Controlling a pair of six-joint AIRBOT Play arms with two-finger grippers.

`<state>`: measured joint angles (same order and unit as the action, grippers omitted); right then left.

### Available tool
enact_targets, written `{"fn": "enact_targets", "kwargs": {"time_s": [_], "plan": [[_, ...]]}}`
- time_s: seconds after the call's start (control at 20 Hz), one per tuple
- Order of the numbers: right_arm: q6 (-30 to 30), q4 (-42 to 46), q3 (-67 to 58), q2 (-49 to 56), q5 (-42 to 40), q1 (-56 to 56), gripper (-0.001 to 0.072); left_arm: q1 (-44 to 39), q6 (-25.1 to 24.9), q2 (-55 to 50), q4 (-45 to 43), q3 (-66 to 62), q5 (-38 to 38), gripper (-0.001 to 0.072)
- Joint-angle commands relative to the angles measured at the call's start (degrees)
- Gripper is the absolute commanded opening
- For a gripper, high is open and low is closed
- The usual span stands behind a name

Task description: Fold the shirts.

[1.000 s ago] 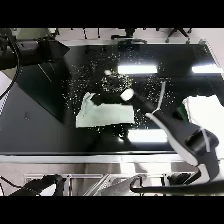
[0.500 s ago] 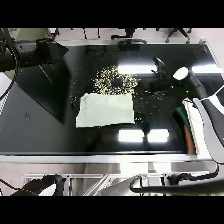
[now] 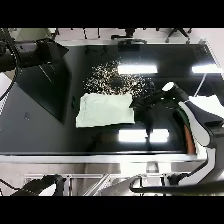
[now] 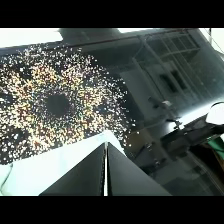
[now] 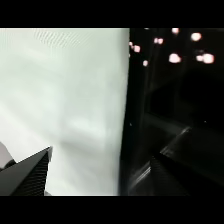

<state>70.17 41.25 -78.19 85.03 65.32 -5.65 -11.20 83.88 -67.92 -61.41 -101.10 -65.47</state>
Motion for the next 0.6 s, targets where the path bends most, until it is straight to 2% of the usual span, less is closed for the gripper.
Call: {"fn": "enact_targets", "kwargs": {"time_s": [0.0, 0.1, 0.15, 0.2, 0.3, 0.35, 0.55], "plan": [[-4.7, -8.9, 0.1, 3.6, -1.0, -2.2, 0.0700, 0.0, 0.0, -0.2, 0.0, 0.0, -0.2, 0.0016], [-6.1, -14.0, 0.1, 3.9, -2.0, -2.8, 0.0694, 0.0, 0.0, -0.3, 0.0, 0.0, -0.3, 0.0015], [-6.9, -16.0, 0.1, 3.8, -2.4, -2.9, 0.0629, 0.0, 0.0, -0.3, 0.0, 0.0, -0.4, 0.0016], [-9.0, -18.9, 0.1, 3.8, -2.3, -2.9, 0.0397, 0.0, 0.0, -0.3, 0.0, 0.0, -0.4, 0.0015], [-12.5, -25.0, 0.0, 3.7, -1.3, -2.9, 0.0082, 0.0, 0.0, -0.3, 0.0, 0.0, -0.7, 0.0016], [-14.3, -27.8, 0.0, 3.2, -0.4, -2.9, 0.0018, 0.0, 0.0, -0.3, 0.0, 0.0, -1.2, 0.0016], [-14.9, -33.0, -1.0, -3.9, -1.4, 0.8, 0.0017, 0.0, 0.0, -0.3, 0.0, 0.0, -2.6, 0.0015]]}}
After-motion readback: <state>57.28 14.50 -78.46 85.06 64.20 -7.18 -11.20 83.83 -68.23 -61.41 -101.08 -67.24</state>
